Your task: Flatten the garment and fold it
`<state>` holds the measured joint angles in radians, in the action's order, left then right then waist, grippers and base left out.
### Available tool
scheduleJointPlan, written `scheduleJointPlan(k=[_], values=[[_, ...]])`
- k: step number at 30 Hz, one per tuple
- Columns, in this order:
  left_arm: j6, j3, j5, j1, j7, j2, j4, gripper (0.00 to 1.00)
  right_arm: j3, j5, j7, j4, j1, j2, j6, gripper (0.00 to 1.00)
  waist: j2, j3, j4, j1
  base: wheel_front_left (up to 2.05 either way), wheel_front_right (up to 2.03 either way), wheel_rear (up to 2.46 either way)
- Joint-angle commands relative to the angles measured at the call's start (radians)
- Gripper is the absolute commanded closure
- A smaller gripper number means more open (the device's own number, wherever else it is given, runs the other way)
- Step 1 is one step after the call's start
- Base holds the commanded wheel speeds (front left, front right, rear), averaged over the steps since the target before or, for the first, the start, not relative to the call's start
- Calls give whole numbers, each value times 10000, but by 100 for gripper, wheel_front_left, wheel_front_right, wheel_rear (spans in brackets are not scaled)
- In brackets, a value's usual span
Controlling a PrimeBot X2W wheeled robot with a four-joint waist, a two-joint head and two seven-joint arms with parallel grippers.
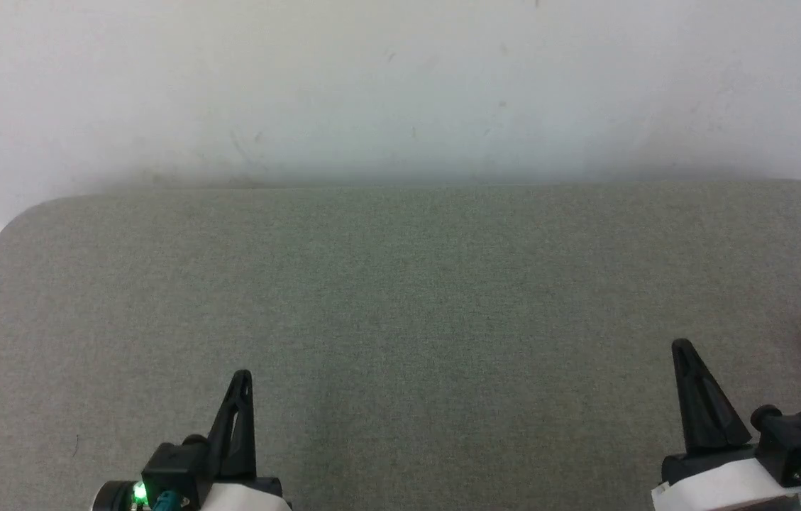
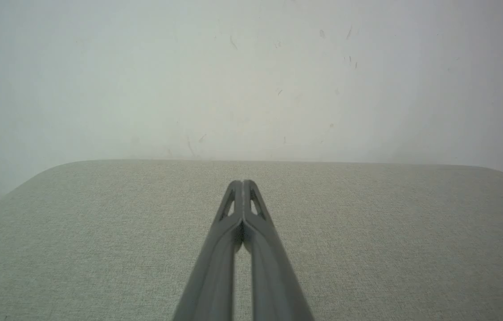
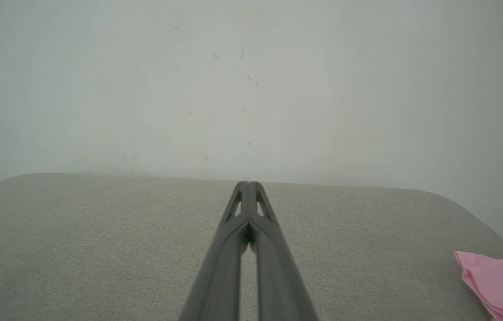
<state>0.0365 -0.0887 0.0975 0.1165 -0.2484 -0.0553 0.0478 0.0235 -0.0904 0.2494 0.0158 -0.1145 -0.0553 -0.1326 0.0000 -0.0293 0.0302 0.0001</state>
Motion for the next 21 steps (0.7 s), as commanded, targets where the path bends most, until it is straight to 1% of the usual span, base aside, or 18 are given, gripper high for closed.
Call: scheduleJointPlan(k=[1,21], values=[[-19,38,-50,-61,65,3,-25,100,-14,46,-71,-8,60,5,1,100,0,6,-6,0,0,0,0],[-75,174,-198,-238,452,10,-98,100,-50,184,-459,-32,234,12,4,100,0,52,-54,0,0,0,0]])
